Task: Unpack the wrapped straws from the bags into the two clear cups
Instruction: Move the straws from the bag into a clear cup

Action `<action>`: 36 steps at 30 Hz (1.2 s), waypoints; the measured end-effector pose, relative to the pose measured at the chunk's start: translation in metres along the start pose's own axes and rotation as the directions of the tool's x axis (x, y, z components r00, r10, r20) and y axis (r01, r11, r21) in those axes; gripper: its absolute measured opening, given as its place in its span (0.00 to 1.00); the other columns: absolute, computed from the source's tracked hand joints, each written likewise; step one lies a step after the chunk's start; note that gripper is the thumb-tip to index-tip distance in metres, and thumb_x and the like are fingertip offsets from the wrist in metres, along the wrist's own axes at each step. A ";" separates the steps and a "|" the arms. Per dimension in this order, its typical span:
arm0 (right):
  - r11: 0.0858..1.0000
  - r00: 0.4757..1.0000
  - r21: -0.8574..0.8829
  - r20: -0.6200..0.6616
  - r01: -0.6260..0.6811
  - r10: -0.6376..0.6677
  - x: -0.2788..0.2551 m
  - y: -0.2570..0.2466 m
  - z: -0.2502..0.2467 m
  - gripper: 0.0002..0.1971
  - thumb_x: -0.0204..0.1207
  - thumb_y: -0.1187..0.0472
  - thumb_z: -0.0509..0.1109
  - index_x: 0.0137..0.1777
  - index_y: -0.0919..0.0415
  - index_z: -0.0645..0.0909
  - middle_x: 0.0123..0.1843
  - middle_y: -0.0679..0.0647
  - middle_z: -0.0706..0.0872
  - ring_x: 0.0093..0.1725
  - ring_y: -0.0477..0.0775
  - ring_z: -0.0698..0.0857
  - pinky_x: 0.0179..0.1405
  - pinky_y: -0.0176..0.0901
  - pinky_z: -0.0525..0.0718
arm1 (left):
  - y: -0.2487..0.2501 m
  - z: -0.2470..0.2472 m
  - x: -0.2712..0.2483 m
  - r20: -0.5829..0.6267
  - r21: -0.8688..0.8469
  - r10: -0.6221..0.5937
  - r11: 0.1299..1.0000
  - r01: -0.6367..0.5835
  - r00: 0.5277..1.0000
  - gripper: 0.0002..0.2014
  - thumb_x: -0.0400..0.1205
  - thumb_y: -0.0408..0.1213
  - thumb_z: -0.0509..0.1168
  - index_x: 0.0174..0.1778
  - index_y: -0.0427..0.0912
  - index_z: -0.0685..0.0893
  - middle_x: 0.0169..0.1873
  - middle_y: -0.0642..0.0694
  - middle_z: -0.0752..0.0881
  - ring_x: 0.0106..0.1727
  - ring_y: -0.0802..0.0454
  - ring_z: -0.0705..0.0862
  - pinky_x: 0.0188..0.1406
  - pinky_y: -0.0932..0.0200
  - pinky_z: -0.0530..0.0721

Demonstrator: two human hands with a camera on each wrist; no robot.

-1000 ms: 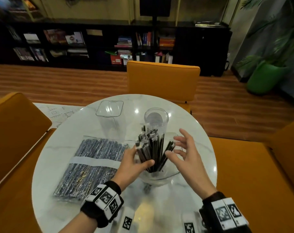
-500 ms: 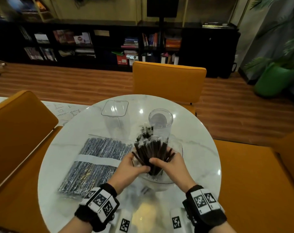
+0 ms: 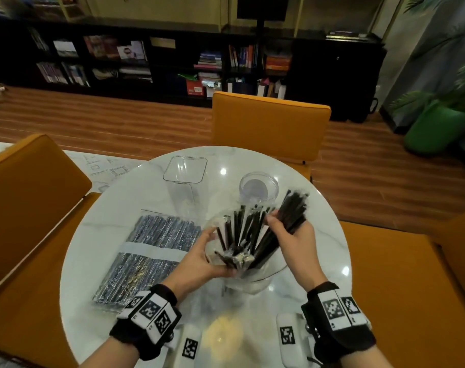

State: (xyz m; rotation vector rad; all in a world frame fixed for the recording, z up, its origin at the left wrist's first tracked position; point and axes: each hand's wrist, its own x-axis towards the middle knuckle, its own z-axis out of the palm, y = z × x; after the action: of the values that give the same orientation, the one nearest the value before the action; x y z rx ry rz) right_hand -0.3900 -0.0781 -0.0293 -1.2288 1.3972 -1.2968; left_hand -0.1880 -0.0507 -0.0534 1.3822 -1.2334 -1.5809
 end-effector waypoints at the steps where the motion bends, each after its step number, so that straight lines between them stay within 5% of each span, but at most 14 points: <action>1: 0.999 0.999 0.020 -0.019 0.039 -0.039 0.004 -0.010 0.001 0.03 0.77 0.64 0.73 0.43 0.61 0.86 0.39 0.47 0.90 0.44 0.47 0.89 0.49 0.44 0.84 | 0.006 -0.003 0.001 0.008 0.001 0.010 1.000 -0.010 1.000 0.52 0.63 0.26 0.81 0.78 0.59 0.63 0.67 0.58 0.73 0.58 0.53 0.85 0.50 0.62 0.86; 4: 0.986 0.988 0.075 -0.022 0.151 -0.150 0.016 -0.049 0.005 0.04 0.80 0.67 0.69 0.42 0.63 0.82 0.34 0.50 0.88 0.41 0.51 0.88 0.48 0.45 0.86 | 0.029 -0.016 0.006 0.023 -0.025 0.027 0.999 -0.027 0.999 0.48 0.69 0.24 0.77 0.79 0.58 0.62 0.57 0.66 0.72 0.51 0.52 0.88 0.41 0.65 0.88; 8: 0.961 0.968 0.145 0.052 0.235 -0.245 0.035 -0.111 0.011 0.03 0.82 0.68 0.65 0.46 0.63 0.76 0.36 0.56 0.83 0.36 0.53 0.87 0.44 0.45 0.90 | 0.054 -0.040 0.014 0.060 -0.026 0.038 0.999 -0.036 0.997 0.47 0.70 0.25 0.77 0.79 0.61 0.63 0.64 0.61 0.74 0.54 0.41 0.90 0.56 0.47 0.88; 14: 0.938 0.949 0.194 0.070 0.289 -0.307 0.052 -0.164 0.019 0.03 0.83 0.66 0.64 0.48 0.62 0.77 0.38 0.55 0.83 0.40 0.56 0.86 0.50 0.55 0.89 | 0.063 -0.067 0.034 0.099 -0.081 0.043 0.996 -0.035 0.994 0.47 0.72 0.18 0.72 0.79 0.62 0.63 0.56 0.69 0.72 0.57 0.41 0.89 0.63 0.43 0.84; 19: 0.877 0.920 0.292 -0.029 0.382 -0.391 0.080 -0.210 0.000 0.03 0.83 0.60 0.66 0.48 0.58 0.78 0.38 0.50 0.83 0.41 0.52 0.86 0.50 0.53 0.88 | 0.053 -0.081 0.046 0.132 -0.118 0.020 0.993 -0.004 0.991 0.47 0.73 0.13 0.67 0.78 0.63 0.64 0.61 0.65 0.73 0.57 0.42 0.89 0.53 0.50 0.87; 22: 0.840 0.902 0.332 -0.132 0.430 -0.410 0.113 -0.220 -0.013 0.17 0.79 0.52 0.72 0.56 0.64 0.74 0.41 0.52 0.83 0.44 0.54 0.87 0.52 0.53 0.85 | 0.044 -0.090 0.049 0.128 -0.111 0.017 0.994 -0.002 0.992 0.46 0.73 0.12 0.65 0.76 0.64 0.66 0.68 0.59 0.74 0.56 0.42 0.89 0.47 0.54 0.89; 25: 0.840 0.880 0.272 -0.219 0.470 -0.421 0.136 -0.199 0.000 0.11 0.81 0.60 0.68 0.55 0.65 0.72 0.37 0.52 0.83 0.39 0.54 0.87 0.48 0.53 0.87 | 0.033 -0.099 0.049 0.111 -0.135 -0.012 0.991 0.027 0.994 0.46 0.72 0.10 0.63 0.75 0.64 0.69 0.69 0.57 0.74 0.57 0.38 0.88 0.35 0.58 0.87; 27: 0.890 0.895 0.180 -0.246 0.419 -0.372 0.149 -0.164 0.018 0.06 0.81 0.63 0.67 0.52 0.62 0.73 0.35 0.52 0.83 0.36 0.52 0.87 0.47 0.54 0.88 | 0.029 -0.104 0.048 0.092 -0.136 -0.032 0.990 0.044 0.995 0.47 0.71 0.10 0.64 0.75 0.65 0.69 0.70 0.57 0.75 0.61 0.31 0.85 0.39 0.51 0.89; 32: 0.990 0.971 -0.130 -0.222 0.057 -0.085 0.161 -0.051 0.051 0.07 0.77 0.60 0.72 0.53 0.58 0.81 0.46 0.54 0.90 0.42 0.49 0.89 0.57 0.60 0.88 | 0.027 -0.114 0.046 0.052 -0.130 -0.048 0.990 0.054 0.998 0.47 0.70 0.10 0.64 0.75 0.64 0.70 0.63 0.65 0.76 0.61 0.31 0.85 0.59 0.28 0.82; 36: 0.961 0.973 -0.244 -0.218 -0.128 0.074 0.157 -0.011 0.049 0.12 0.74 0.59 0.76 0.55 0.62 0.83 0.50 0.56 0.88 0.52 0.58 0.87 0.57 0.51 0.86 | 0.029 -0.115 0.046 0.041 -0.146 -0.066 0.987 0.071 0.997 0.47 0.71 0.10 0.64 0.75 0.63 0.70 0.63 0.64 0.75 0.60 0.31 0.86 0.57 0.32 0.83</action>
State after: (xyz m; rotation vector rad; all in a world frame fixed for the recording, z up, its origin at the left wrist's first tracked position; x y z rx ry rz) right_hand -0.3659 -0.2411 -0.0183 -1.1964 1.8012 -1.2274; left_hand -0.0872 -0.1263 -0.0380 1.3199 -1.0757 -1.7150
